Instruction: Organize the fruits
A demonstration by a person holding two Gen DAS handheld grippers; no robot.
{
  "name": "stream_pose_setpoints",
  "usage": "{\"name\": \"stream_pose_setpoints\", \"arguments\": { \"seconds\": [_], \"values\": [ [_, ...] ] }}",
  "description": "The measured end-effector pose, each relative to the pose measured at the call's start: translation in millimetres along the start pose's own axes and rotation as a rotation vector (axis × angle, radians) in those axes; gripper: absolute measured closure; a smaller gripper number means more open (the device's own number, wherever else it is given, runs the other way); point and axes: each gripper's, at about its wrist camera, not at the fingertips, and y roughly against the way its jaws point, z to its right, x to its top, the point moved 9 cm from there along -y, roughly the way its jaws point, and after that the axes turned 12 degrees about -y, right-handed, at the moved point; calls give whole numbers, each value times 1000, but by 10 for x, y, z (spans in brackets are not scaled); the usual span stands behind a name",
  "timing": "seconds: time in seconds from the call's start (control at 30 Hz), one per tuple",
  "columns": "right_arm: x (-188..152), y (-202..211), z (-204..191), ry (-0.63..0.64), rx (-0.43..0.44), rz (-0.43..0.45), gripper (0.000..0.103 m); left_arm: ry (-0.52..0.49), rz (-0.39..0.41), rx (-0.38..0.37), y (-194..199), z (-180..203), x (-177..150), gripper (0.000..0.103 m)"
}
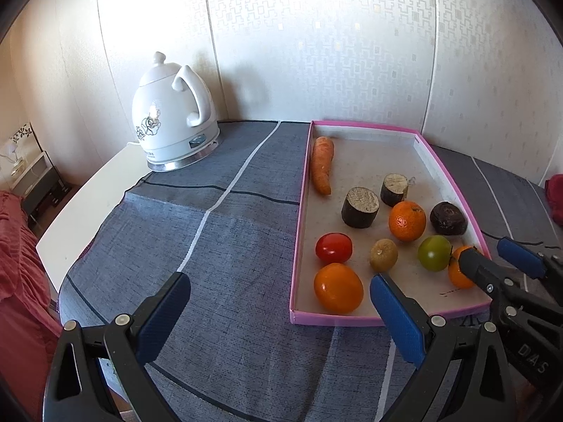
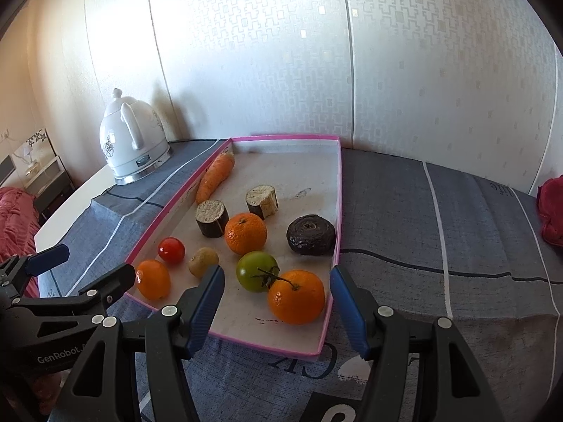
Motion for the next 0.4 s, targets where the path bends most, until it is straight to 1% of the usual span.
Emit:
{"name": "stream_pose_setpoints", "arguments": {
  "seconds": [0.13, 0.27, 0.4],
  "values": [
    [-11, -13, 0, -3, -1, -6, 40, 8, -2, -12, -5, -4, 6, 1],
    [-7, -2, 0, -3, -2, -1, 40, 24, -15, -44, -29, 3, -3, 1],
    [55, 39, 48, -15, -10, 18, 40, 37, -19, -39, -46, -16, -5, 1]
  ]
}}
